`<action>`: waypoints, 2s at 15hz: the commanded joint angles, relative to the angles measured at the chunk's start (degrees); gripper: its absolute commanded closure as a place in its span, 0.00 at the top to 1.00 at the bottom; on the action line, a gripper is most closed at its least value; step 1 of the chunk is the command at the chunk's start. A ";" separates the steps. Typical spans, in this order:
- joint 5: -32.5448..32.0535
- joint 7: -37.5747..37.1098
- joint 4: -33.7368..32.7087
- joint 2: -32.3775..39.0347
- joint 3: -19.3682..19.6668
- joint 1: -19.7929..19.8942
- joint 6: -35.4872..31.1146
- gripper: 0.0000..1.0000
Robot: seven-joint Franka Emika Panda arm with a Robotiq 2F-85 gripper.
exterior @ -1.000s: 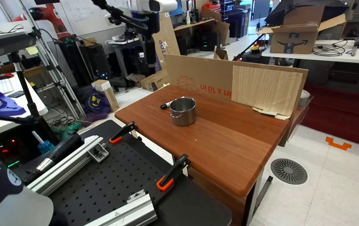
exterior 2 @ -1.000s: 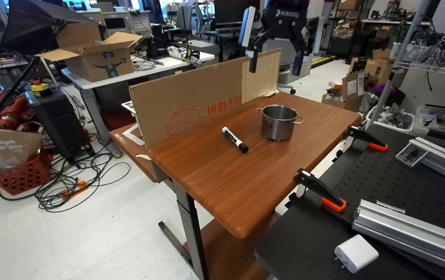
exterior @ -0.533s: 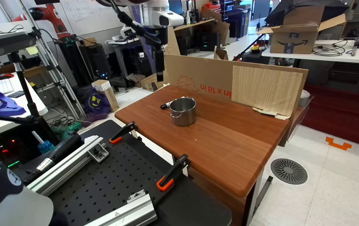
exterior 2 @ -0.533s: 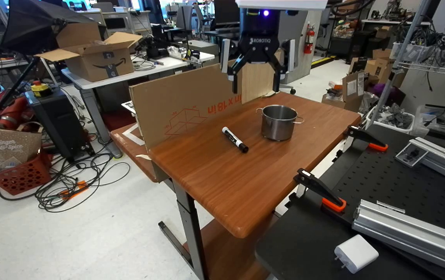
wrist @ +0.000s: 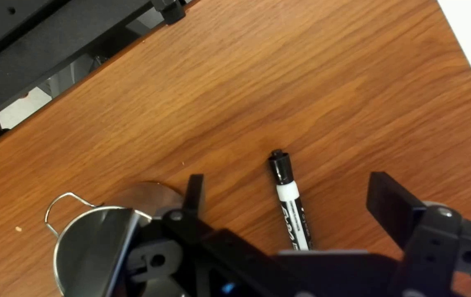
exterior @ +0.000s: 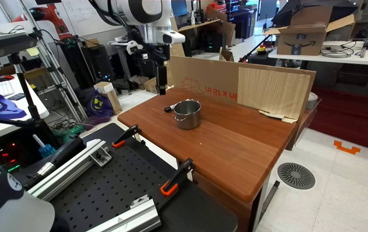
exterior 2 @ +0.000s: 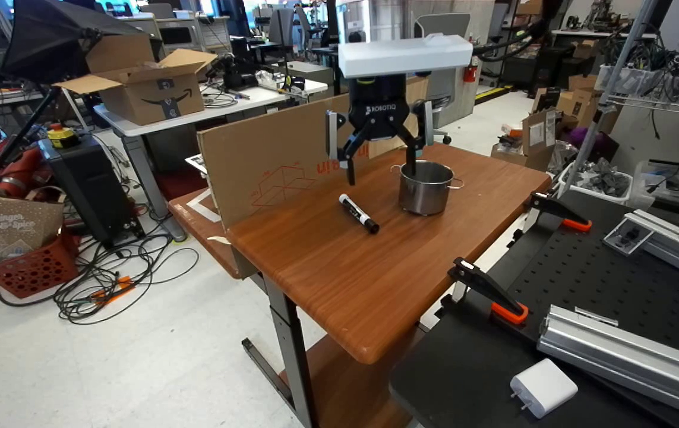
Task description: Take the marker from the table and place it in the silver pot
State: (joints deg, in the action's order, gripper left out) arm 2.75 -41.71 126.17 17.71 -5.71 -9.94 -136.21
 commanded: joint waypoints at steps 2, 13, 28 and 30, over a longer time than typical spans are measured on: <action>-1.42 -0.94 -2.88 3.93 1.65 -1.94 -2.02 1.00; -2.25 -1.06 -5.84 12.29 4.48 -5.68 -4.25 1.00; -4.95 -1.26 -11.79 17.66 7.48 -8.45 -3.60 0.20; -5.52 -1.26 -11.63 17.34 7.58 -8.51 -3.38 0.06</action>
State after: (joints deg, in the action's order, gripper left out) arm -0.89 -41.71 115.70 33.84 0.71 -17.08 -139.19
